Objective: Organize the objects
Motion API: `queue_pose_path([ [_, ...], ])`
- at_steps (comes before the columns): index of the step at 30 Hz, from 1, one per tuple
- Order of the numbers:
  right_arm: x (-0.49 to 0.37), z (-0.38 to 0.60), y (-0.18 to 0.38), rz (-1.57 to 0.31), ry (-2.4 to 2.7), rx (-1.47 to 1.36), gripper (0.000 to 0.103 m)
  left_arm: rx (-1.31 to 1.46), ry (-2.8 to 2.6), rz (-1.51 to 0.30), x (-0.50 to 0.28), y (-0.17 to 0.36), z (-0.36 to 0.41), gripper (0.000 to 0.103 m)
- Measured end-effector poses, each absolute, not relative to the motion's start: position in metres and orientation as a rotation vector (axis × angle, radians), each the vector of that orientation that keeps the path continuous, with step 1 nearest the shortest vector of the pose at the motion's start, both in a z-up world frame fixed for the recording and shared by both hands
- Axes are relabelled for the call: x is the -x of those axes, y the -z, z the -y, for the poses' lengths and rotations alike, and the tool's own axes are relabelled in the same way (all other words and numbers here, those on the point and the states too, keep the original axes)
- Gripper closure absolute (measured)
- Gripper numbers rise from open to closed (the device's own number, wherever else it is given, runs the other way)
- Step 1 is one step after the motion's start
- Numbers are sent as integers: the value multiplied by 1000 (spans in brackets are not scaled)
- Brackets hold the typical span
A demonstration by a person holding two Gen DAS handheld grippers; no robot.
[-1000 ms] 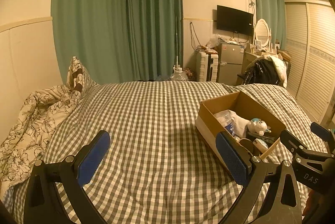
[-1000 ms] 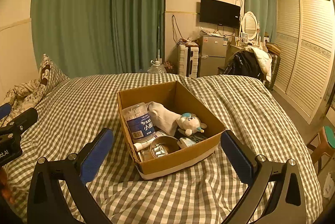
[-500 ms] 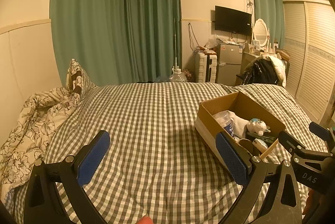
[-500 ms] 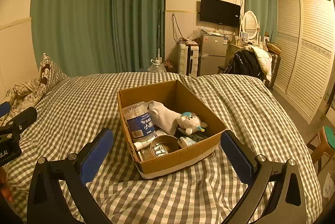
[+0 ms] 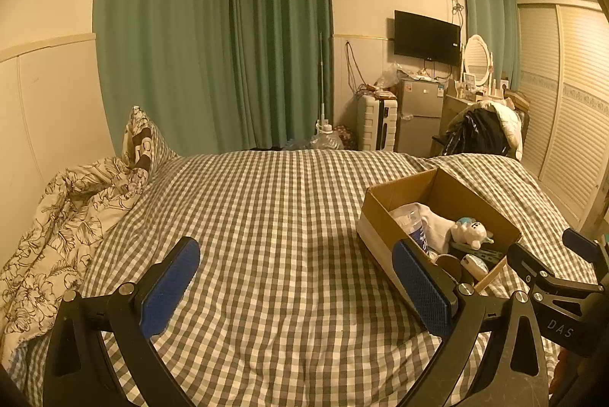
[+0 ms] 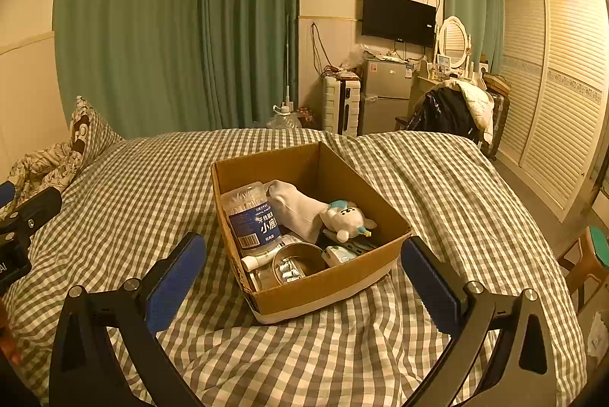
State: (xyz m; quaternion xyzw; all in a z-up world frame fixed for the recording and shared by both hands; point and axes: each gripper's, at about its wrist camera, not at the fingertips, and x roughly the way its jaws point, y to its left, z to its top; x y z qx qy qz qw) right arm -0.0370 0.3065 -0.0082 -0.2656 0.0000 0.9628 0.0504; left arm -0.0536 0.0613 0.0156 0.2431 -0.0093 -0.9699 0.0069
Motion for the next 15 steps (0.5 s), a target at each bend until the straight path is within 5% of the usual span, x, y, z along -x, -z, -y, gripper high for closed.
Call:
queue_pose_path([
  [15,38,-306,8,-6,-2930,814,0,-776,3030,42,55,-15,-62,0],
])
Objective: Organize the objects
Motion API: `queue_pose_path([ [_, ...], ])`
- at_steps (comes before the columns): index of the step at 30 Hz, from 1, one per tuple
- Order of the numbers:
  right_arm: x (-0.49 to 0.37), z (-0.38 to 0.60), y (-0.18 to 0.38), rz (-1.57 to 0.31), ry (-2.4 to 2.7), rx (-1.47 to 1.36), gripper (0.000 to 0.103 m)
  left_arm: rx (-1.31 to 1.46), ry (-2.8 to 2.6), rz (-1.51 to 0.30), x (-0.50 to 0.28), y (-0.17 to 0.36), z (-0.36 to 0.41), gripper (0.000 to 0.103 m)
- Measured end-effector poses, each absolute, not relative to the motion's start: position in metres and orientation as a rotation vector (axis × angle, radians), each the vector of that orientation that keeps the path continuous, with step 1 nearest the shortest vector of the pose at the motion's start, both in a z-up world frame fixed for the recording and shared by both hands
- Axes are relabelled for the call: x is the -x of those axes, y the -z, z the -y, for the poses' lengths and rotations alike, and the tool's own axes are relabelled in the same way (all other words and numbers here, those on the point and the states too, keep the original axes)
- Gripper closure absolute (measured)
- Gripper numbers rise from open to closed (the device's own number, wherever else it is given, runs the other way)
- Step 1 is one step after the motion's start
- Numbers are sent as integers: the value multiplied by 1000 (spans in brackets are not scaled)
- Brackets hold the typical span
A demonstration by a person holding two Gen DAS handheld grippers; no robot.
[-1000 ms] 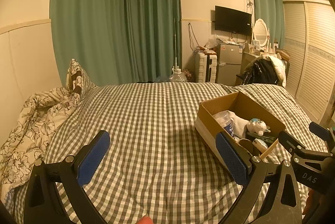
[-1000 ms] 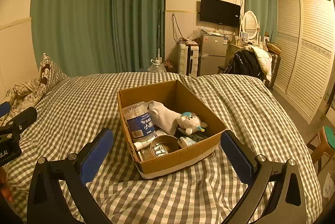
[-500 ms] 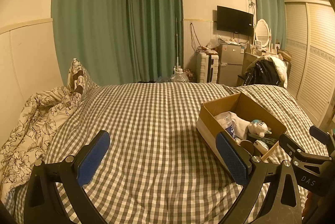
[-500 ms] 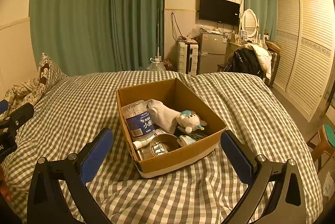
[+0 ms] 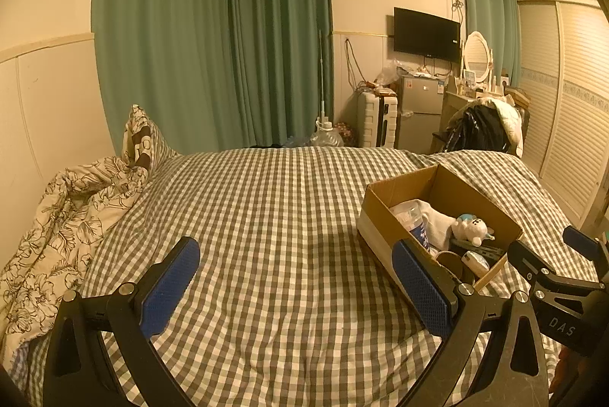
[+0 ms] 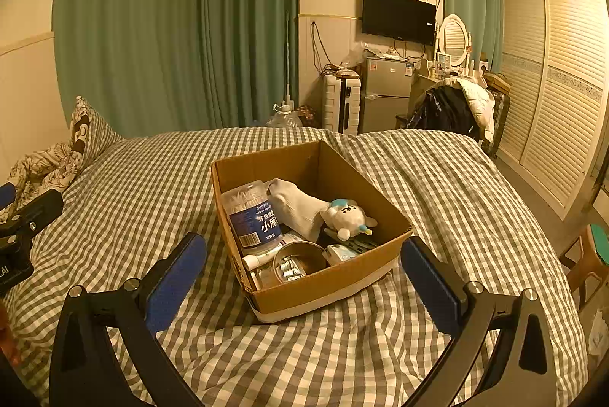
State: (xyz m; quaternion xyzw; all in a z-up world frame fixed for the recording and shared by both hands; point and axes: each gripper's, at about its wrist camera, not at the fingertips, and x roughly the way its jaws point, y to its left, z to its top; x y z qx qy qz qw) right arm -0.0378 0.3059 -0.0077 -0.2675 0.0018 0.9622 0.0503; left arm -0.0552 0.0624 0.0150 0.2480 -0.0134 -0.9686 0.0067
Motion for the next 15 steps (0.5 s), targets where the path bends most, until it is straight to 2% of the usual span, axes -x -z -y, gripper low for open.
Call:
queue_pose_path([
  [15,40,-305,10,-18,-2932,831,0,-782,3033,47,57,-12,-62,0],
])
